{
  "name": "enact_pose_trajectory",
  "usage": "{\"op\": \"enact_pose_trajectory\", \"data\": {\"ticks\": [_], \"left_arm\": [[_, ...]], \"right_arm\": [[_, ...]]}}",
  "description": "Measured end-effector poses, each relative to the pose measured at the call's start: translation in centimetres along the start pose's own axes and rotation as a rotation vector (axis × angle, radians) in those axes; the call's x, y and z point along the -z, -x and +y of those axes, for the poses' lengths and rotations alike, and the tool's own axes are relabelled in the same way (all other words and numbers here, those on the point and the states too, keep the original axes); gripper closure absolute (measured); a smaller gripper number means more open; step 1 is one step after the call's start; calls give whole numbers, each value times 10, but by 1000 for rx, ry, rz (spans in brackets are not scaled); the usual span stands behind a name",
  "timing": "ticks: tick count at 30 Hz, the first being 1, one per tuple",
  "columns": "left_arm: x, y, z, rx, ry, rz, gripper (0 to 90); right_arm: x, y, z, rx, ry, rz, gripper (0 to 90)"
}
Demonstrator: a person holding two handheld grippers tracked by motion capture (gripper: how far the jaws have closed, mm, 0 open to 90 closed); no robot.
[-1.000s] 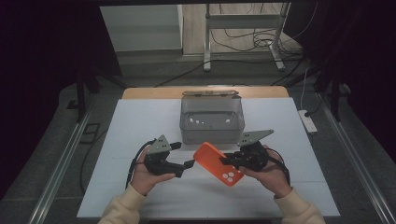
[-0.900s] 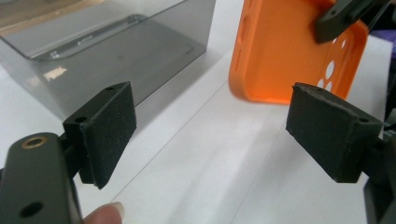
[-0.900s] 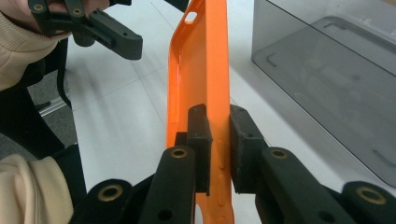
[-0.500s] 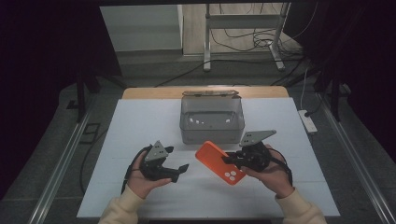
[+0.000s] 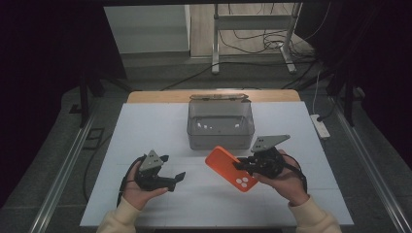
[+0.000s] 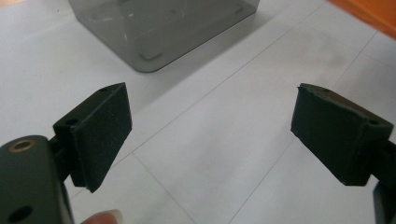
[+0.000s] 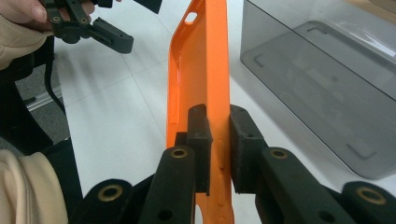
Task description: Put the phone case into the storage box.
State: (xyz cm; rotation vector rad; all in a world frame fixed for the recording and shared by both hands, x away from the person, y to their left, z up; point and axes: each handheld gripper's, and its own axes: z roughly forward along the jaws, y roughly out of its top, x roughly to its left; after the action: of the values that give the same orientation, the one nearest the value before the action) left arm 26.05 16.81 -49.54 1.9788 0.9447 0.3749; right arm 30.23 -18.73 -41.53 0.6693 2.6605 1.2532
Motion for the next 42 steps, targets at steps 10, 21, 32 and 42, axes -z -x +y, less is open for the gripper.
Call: {"op": "enact_pose_trajectory", "data": {"ticks": [10,21,32,42], "left_arm": [[6,-7,-8,23,5,19,116],[12,-10,-19,30,19,39,116],[12,-15,-28,42,-1,50,116],[13,-16,-28,40,7,52,114]], "right_arm": [[-2,2,-2,-8,-12,-2,802],[4,4,0,-30,-6,-32,803],[3,7,2,-64,11,-51,804],[7,6,11,-77,24,-54,804]]}}
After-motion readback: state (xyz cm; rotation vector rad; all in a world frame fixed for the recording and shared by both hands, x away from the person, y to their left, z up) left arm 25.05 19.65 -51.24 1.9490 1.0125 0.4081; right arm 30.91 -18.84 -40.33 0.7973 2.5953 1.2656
